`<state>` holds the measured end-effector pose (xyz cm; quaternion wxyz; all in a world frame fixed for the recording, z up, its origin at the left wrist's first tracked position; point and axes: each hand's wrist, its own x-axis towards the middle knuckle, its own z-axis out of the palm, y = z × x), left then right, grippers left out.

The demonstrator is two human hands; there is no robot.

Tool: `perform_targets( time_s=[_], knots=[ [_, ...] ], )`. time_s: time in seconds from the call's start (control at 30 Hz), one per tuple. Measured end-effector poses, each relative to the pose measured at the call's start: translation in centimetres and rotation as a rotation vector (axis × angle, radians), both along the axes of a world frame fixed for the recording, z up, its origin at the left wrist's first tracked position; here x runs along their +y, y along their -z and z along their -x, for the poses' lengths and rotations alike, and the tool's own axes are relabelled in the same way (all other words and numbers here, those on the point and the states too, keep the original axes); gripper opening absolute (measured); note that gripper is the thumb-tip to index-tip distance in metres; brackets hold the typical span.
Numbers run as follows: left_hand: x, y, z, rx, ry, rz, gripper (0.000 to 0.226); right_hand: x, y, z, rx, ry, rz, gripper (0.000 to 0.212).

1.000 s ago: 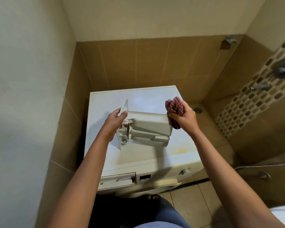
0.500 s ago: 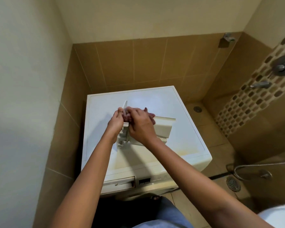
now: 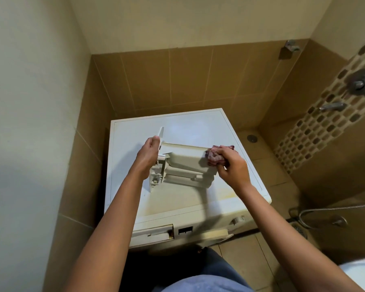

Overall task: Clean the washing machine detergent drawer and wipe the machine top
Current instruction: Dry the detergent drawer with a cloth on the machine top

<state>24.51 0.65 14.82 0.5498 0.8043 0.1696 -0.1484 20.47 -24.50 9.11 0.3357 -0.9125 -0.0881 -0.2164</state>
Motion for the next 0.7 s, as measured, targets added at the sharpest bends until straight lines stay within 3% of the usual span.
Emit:
perform_targets(
  time_s=[0.17, 0.4, 0.53, 0.7],
  knots=[
    [-0.2, 0.1, 0.1, -0.025, -0.019, 0.002, 0.054, 5.3, -1.2, -0.7, -0.005, 0.105, 0.090, 0.045],
    [-0.2, -0.3, 0.1, -0.005, -0.036, 0.017, 0.052, 13.0, -2.8, -1.8, 0.021, -0.208, 0.069, 0.043],
    [-0.3, -0.5, 0.2, -0.018, -0.014, -0.057, 0.055, 10.0, -2.2, -1.4, -0.020, -0.240, 0.087, 0.043],
    [0.1, -0.5, 0.1, -0.018, 0.018, -0.056, 0.056, 2.2, -0.4, 0.3, -0.012, -0.058, -0.005, 0.040]
  ],
)
